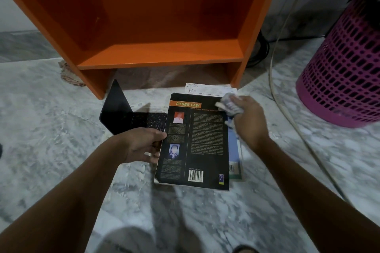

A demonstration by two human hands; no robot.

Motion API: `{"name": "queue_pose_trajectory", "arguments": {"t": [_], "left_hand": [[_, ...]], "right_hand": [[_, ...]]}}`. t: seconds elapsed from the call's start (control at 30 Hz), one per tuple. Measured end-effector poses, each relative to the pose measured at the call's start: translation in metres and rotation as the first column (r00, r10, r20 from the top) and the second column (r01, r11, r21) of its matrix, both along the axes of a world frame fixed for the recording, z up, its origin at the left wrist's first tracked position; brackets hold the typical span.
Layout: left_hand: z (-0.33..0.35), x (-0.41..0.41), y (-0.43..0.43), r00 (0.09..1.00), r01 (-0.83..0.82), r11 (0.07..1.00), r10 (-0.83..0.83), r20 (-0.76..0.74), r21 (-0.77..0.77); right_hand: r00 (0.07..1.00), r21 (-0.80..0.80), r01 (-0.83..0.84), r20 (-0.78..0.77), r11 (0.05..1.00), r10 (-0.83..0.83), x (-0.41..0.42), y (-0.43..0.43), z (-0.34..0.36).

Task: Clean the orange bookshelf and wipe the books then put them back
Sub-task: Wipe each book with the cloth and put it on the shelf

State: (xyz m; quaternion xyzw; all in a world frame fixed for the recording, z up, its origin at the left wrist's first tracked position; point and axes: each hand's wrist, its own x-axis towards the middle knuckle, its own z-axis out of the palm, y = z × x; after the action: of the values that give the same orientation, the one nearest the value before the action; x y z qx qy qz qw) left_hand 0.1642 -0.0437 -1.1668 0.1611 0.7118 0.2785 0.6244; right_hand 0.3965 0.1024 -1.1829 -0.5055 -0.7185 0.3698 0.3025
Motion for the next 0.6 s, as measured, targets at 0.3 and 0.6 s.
{"name": "queue_pose_trajectory", "arguments": {"t": [0.3, 0.6], "left_hand": [[-0.001, 0.000, 0.000, 1.000, 0.000, 1.000, 0.000, -0.015, 0.000], [-0.002, 0.000, -0.001, 0.999, 0.026, 1.000, -0.025, -0.037, 0.017]], "right_hand": [[0.799, 0.223, -0.560, 0.401, 0.798, 0.448, -0.082, -0.032, 0.012], [0.972, 0.070, 0.187, 0.132, 0.980, -0.195, -0.017, 0.056, -0.012]]}}
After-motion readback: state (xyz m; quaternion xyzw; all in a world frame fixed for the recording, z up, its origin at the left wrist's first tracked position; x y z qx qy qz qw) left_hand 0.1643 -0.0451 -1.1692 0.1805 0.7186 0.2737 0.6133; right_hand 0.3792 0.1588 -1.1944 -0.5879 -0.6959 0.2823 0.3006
